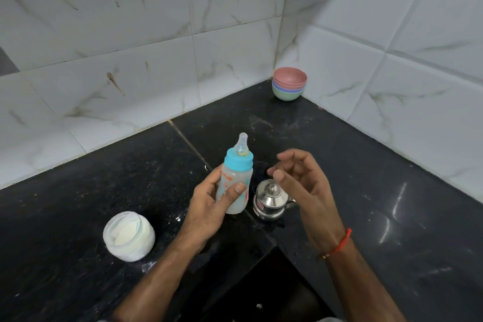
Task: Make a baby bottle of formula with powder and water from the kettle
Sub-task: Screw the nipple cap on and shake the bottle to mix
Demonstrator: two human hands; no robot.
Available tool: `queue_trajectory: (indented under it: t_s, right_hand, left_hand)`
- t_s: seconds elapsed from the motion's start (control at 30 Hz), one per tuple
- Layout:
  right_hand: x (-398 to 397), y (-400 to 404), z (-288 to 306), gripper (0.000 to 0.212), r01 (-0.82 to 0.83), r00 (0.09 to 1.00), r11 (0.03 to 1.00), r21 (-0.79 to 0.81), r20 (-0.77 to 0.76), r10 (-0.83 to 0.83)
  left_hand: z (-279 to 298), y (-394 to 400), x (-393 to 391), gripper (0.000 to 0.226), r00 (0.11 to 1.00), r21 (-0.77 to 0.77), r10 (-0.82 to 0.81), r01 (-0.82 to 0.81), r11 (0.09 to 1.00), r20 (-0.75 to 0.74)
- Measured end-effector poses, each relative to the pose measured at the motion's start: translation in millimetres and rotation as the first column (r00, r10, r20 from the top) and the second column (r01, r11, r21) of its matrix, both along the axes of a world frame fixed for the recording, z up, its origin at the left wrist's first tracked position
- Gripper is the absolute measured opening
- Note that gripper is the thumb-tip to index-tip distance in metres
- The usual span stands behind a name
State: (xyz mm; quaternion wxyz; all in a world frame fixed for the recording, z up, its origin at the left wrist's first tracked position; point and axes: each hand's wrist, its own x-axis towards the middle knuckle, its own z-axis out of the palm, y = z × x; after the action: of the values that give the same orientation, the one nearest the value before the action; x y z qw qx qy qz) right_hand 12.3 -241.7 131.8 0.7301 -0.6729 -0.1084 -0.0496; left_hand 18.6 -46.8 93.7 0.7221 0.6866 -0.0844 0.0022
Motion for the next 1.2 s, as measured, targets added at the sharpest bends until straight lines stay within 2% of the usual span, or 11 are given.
queue_trajectory:
  t_s: [0.17, 0.33, 0.47, 0.57, 0.67, 0.73, 0.8, 0.93, 1.03, 1.13, 1.2]
  right_hand:
    - [12, -2, 4, 0.078, -0.207, 0.977, 0.972, -0.107, 0.025, 0.211]
    - [25, 16, 19, 0.083, -0.452, 0.875, 0.874, -0.176, 0.102, 0.473]
    - [18, 43, 11, 0.046, -0.012, 1.0, 0.998, 0.067, 0.022, 0.011]
    - [12, 51, 0, 0.031, 0.25, 0.968, 0.966, 0.067, -0.039, -0.248]
    - [16, 32, 10, 0.052, -0.118, 0.987, 0.992, -0.051, 0.101, 0.123]
    - [17, 20, 20, 0.068, -0.457, 0.872, 0.883, -0.111, 0.14, 0.469]
    - [19, 18, 22, 0.063, -0.555, 0.815, 0.827, -0.093, 0.137, 0.562]
    - [14, 34, 13, 0.027, -0.182, 0.967, 0.983, 0.008, 0.183, 0.178]
    - [8, 51, 2, 0.01, 0.138, 0.979, 0.985, 0.1, 0.136, -0.151]
    - [7, 61, -3, 0.016, 0.309, 0.948, 0.947, 0.092, 0.045, -0.314]
    - [8, 58, -5, 0.031, 0.262, 0.965, 0.961, 0.087, 0.002, -0.263]
  left_hand:
    - [2, 6, -3, 0.074, 0.963, -0.013, -0.266, 0.266, 0.964, -0.053]
    - [-2, -14, -9, 0.064, 0.903, -0.066, -0.421, 0.417, 0.907, -0.085]
    - [9, -16, -3, 0.053, 0.966, 0.191, -0.231, 0.207, 0.959, 0.115]
    - [10, -13, -1, 0.055, 0.955, 0.323, -0.221, 0.149, 0.935, 0.198]
    - [15, -5, -2, 0.048, 0.93, 0.116, -0.367, 0.361, 0.925, 0.034]
    - [19, 0, -5, 0.048, 0.864, -0.028, -0.503, 0.502, 0.864, -0.029]
    - [22, -1, -8, 0.047, 0.828, -0.073, -0.559, 0.556, 0.828, -0.043]
    - [25, -7, -7, 0.039, 0.933, 0.156, -0.348, 0.331, 0.931, 0.092]
    - [16, -9, -6, 0.051, 0.928, 0.39, -0.222, 0.094, 0.916, 0.298]
    - [11, -13, -6, 0.059, 0.933, 0.438, -0.191, 0.041, 0.898, 0.305]
    - [11, -12, -7, 0.058, 0.944, 0.429, -0.192, 0.062, 0.901, 0.268]
